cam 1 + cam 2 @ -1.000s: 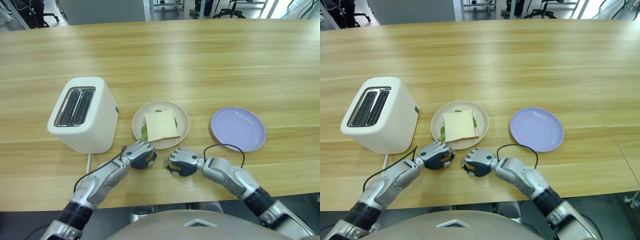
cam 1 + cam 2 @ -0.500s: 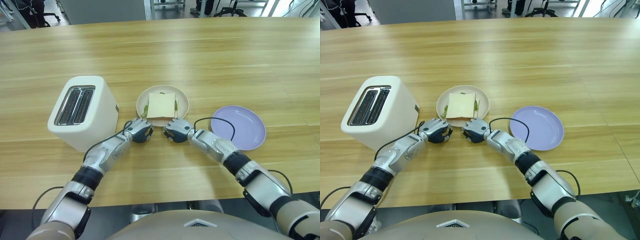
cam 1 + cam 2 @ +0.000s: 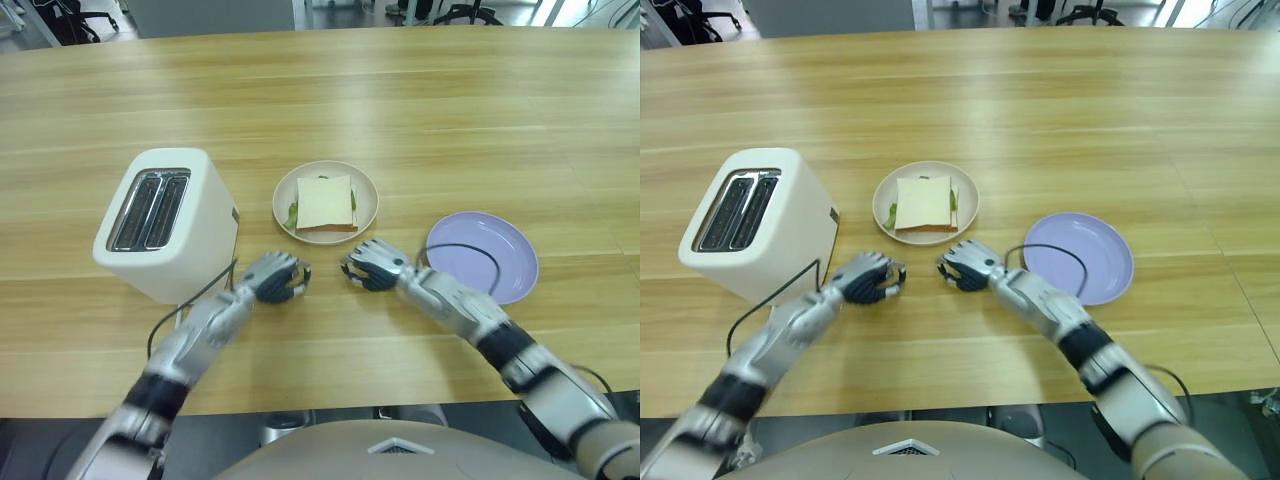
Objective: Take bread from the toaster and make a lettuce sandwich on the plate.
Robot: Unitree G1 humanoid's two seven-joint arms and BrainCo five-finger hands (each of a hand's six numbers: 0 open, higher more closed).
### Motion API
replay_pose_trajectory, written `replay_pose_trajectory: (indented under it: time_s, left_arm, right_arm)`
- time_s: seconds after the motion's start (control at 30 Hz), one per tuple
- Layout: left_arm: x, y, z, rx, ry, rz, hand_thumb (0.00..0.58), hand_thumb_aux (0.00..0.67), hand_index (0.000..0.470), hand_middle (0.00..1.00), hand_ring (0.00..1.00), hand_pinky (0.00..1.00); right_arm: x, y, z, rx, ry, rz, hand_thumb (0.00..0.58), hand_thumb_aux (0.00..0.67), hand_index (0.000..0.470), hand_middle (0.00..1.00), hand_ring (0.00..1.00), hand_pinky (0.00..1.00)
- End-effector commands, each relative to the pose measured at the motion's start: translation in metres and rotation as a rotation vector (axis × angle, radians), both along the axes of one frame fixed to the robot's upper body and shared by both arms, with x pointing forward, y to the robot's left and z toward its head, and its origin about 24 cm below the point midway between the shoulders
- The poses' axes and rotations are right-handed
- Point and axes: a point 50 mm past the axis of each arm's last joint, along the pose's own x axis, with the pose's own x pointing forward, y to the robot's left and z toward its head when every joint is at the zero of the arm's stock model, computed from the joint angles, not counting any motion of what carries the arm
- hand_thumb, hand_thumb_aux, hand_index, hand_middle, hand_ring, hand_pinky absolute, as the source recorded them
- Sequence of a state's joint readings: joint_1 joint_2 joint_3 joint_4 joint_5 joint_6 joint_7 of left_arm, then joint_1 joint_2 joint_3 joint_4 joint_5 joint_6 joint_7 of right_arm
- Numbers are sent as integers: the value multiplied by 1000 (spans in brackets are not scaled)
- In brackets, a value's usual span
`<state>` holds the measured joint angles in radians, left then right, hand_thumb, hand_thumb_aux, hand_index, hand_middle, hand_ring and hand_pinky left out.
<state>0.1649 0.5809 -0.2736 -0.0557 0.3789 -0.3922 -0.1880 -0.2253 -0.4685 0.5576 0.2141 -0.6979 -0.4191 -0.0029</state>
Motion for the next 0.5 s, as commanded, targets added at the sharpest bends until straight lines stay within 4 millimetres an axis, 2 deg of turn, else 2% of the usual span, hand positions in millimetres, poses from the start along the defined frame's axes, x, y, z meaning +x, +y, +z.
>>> replay_pose_trajectory:
  time_s: [0.03, 0.1, 0.2, 0.37, 0.5]
  left_arm:
    - [-39, -4, 35, -325, 74, -72, 0, 0, 0, 0, 0, 0]
    - [-56, -1, 45, -433, 95, -69, 0, 0, 0, 0, 0, 0]
    - [-70, 3, 58, -600, 98, -21, 0, 0, 0, 0, 0, 0]
    - [-85, 6, 59, -745, 64, 107, 0, 0, 0, 0, 0, 0]
    - [-92, 3, 53, -783, 43, 158, 0, 0, 0, 0, 0, 0]
  right_arm:
    - [-28, -14, 45, 347, 147, 32, 0, 0, 0, 0, 0, 0]
    - [-45, -26, 58, 501, 216, 35, 0, 0, 0, 0, 0, 0]
    - [-66, -40, 68, 697, 340, 1, 0, 0, 0, 0, 0, 0]
    - [-85, -62, 62, 876, 437, -113, 0, 0, 0, 0, 0, 0]
    - [-92, -66, 56, 934, 472, -132, 0, 0, 0, 0, 0, 0]
